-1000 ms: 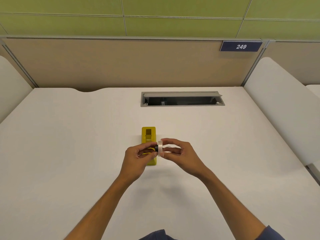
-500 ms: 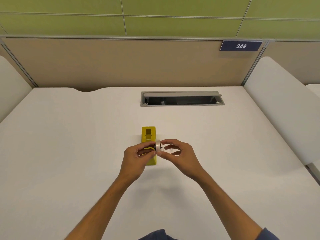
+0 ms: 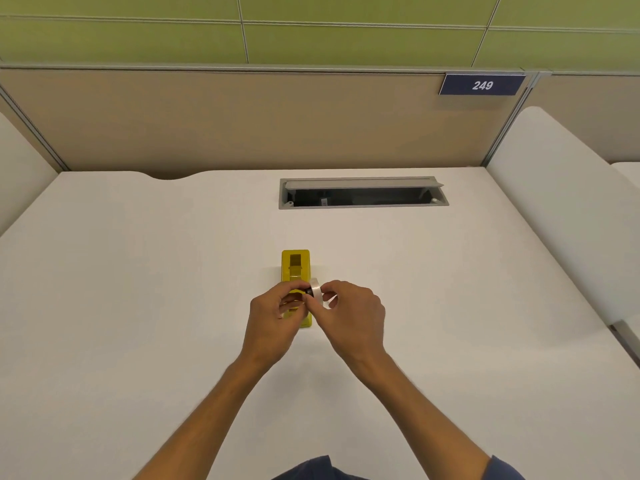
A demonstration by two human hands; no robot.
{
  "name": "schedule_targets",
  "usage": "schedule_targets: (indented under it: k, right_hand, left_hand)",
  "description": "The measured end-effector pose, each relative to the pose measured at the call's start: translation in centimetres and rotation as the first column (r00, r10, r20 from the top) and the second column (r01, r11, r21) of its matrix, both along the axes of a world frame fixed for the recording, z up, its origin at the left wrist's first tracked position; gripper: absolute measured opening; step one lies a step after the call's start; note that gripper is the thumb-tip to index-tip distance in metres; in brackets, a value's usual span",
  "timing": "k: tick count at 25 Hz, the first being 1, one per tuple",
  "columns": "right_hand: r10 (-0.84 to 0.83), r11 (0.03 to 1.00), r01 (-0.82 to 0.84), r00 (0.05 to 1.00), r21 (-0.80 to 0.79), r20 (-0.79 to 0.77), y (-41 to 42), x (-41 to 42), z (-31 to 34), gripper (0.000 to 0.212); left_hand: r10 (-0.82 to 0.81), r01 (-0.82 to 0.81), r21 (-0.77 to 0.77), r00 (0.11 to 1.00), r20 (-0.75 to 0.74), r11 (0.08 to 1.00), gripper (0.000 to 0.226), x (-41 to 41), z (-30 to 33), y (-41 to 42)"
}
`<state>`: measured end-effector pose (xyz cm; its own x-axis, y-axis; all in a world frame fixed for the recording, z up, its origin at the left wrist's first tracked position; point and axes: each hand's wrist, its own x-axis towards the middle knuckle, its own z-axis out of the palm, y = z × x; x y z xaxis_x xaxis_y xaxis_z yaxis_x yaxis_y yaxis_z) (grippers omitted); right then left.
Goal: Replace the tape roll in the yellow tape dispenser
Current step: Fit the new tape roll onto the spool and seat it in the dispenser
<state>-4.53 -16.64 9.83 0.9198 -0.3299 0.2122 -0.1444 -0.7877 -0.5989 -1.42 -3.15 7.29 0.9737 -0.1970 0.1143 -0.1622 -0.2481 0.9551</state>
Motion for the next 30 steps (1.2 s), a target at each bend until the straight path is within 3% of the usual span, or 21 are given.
schedule_targets:
  k: [5, 9, 13, 17, 22, 30]
  right_hand:
    - [-0.014, 0.997, 0.018, 0.998, 0.069, -0.06, 0.8, 1.3, -0.5, 0.031]
    - [-0.06, 0.996, 0.066, 0.993, 0.06, -0.099, 1.5, 2.8, -1.3, 0.036]
    - [-0.08, 0.994, 0.09, 0.987, 0.069, -0.136, 1.8, 4.7, -2.3, 0.032]
    - [-0.094, 0.993, 0.106, 0.98, 0.058, -0.173, 2.0, 7.0, -3.3, 0.03]
    - [-0.115, 0.992, 0.121, 0.974, 0.021, -0.194, 2.5, 9.2, -4.3, 0.03]
    - [-0.141, 0.99, 0.136, 0.96, -0.035, -0.241, 3.1, 10.5, -5.4, 0.03]
  left_hand:
    - [-0.008, 0.005, 0.057, 0.999, 0.048, 0.998, 0.035, 0.8, -0.5, 0.4]
    - [0.048, -0.062, 0.242, 0.997, 0.063, 0.968, 0.042, 1.6, -2.7, 2.0]
    - [0.064, -0.077, 0.579, 0.997, 0.044, 0.812, 0.052, 1.6, -6.4, 5.4]
    - [0.003, -0.014, 0.761, 1.0, 0.015, 0.648, 0.074, 1.5, -9.1, 8.0]
    - [-0.049, -0.054, 0.845, 0.994, 0.095, 0.532, 0.084, 1.8, -10.2, 8.9]
    - [-0.036, -0.069, 0.842, 0.994, 0.104, 0.535, 0.078, 2.3, -10.7, 8.9]
